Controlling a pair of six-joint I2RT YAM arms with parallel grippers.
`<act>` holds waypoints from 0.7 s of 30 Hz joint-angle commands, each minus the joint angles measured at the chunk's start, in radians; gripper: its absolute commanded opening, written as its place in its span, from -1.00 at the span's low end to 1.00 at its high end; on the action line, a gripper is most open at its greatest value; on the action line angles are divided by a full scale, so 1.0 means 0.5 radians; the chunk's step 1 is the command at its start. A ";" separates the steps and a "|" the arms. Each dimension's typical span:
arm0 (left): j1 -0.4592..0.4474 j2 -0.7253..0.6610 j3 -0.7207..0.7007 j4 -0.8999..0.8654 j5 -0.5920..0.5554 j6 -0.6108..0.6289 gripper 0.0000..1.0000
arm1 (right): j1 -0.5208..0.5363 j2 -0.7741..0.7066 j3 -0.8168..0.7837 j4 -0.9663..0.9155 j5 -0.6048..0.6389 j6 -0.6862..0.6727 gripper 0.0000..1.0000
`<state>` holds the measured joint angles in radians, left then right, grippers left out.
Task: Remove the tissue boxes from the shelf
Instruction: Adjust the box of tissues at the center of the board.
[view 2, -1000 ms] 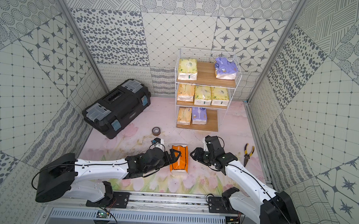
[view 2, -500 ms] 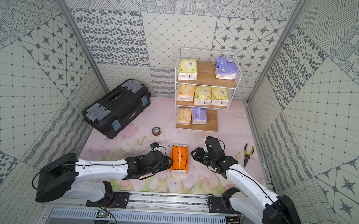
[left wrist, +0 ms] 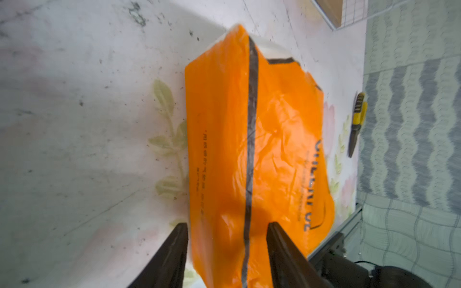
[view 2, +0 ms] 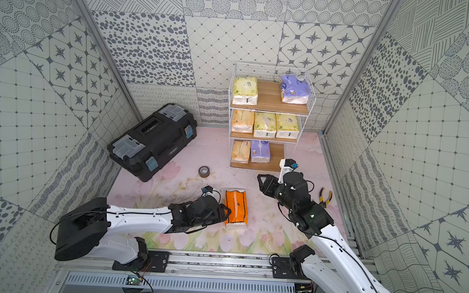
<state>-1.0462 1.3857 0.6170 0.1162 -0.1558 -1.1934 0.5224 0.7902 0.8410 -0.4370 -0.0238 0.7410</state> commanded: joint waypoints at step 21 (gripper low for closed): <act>0.012 -0.934 -0.206 -0.426 -0.470 0.005 0.55 | -0.172 1.305 1.895 0.121 0.034 -0.170 0.07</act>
<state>-1.0458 0.9653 0.5327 -0.0425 -0.3305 -1.1854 0.4400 1.4017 1.7138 -0.4313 -0.0097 0.6270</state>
